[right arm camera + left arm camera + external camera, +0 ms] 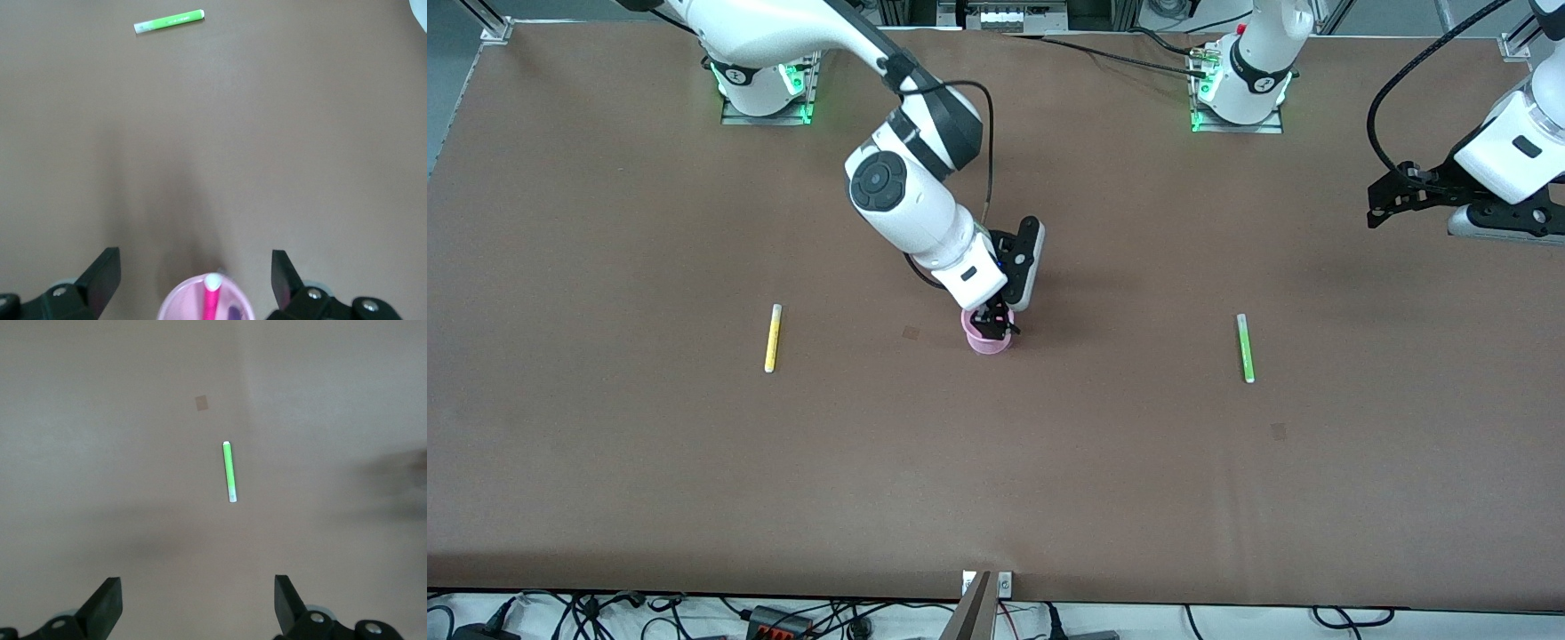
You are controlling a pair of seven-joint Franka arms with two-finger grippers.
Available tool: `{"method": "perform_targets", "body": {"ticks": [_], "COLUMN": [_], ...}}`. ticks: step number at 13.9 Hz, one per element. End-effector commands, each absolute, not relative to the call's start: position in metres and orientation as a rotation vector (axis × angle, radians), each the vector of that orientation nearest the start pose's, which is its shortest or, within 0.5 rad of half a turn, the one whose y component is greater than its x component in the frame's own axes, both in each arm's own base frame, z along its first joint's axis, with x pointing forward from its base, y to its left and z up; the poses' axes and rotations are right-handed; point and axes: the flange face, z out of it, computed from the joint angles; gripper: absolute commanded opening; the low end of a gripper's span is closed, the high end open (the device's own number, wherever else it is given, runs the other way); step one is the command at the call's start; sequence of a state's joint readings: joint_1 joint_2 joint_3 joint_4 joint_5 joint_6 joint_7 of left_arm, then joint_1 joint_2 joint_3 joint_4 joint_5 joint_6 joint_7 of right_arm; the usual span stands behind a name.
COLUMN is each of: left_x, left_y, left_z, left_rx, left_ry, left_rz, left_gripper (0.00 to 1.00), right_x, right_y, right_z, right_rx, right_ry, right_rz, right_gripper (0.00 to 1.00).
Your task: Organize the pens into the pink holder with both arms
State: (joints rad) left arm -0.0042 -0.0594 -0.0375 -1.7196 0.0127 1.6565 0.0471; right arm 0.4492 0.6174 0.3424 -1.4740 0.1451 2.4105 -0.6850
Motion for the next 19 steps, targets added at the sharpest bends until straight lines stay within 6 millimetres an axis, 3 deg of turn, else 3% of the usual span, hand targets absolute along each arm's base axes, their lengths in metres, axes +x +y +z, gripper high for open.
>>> {"method": "perform_targets", "body": {"ticks": [1,7,12,15,16,19], "left_x": [0.537,0.537,0.538,0.537,0.537,0.537], "left_y": [-0.022,-0.022,-0.022,-0.023,-0.023,-0.022], "left_z": [0.597,0.597,0.597,0.598,0.598,0.598], "left_rx": [-3.144,-3.143,-3.143,-3.142,-3.142,-3.143], "left_ry": [0.129,0.129,0.129,0.134,0.134,0.132], "left_rz": [0.010,0.010,0.012,0.015,0.017,0.017], "left_gripper": [1.00,1.00,1.00,1.00,1.00,1.00], "right_x": [0.557,0.591,0.611,0.611,0.618,0.628], "right_y": [0.466,0.367,0.288,0.255,0.248,0.218], "right_z": [0.398,0.425,0.420,0.415,0.445,0.459], "right_rx": [-2.374,-2.726,-2.910,-3.047,-3.082,-3.152], "right_ry": [-1.506,-0.867,-0.415,-0.256,-0.261,-0.230], "right_rz": [-0.357,-0.019,0.224,0.344,0.251,0.232], "right_gripper": [1.00,1.00,1.00,1.00,1.00,1.00]}}
